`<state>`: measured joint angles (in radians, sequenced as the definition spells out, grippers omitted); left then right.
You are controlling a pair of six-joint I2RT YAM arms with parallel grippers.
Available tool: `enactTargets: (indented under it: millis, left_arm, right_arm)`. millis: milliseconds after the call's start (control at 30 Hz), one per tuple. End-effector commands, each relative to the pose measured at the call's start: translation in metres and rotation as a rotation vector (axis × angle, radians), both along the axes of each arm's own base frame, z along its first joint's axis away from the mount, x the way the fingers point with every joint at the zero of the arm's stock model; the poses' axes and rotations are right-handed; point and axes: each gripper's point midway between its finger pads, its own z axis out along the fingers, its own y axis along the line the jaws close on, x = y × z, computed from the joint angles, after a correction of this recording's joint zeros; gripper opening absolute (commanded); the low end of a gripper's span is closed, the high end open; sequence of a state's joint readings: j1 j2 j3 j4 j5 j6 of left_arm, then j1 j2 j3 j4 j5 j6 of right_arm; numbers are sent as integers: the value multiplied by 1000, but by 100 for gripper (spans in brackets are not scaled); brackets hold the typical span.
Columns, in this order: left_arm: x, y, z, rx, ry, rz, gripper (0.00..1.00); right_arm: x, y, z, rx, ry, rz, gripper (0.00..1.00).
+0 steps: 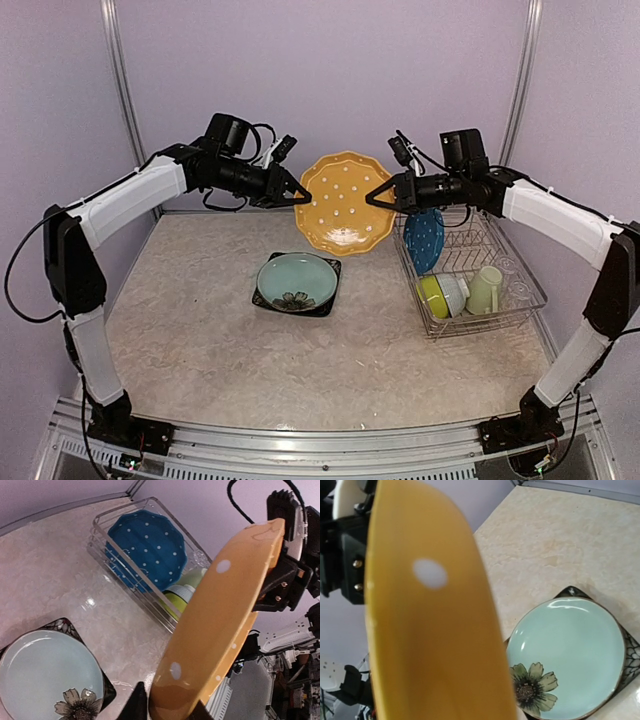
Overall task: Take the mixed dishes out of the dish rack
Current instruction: Pass from the right arm to the left
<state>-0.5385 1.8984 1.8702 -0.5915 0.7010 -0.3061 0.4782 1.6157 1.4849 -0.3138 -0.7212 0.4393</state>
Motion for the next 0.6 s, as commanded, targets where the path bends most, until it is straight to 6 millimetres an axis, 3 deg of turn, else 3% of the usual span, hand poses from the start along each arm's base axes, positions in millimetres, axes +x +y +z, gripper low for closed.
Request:
enactTargets:
  millis: [0, 67, 133, 433, 567]
  left_arm:
    - [-3, -3, -1, 4, 29, -14, 10]
    - [-2, 0, -4, -1, 49, -4, 1]
    - [-2, 4, -6, -17, 73, 9, 0]
    - [3, 38, -14, -100, 201, 75, 0]
    - [6, 52, -20, -133, 242, 103, 0]
  right_arm:
    - [-8, 13, 32, 109, -93, 78, 0]
    - [-7, 14, 27, 109, -83, 80, 0]
    - [-6, 14, 21, 102, -72, 74, 0]
    - [16, -2, -3, 23, -31, -55, 43]
    - [22, -7, -8, -15, -26, -92, 86]
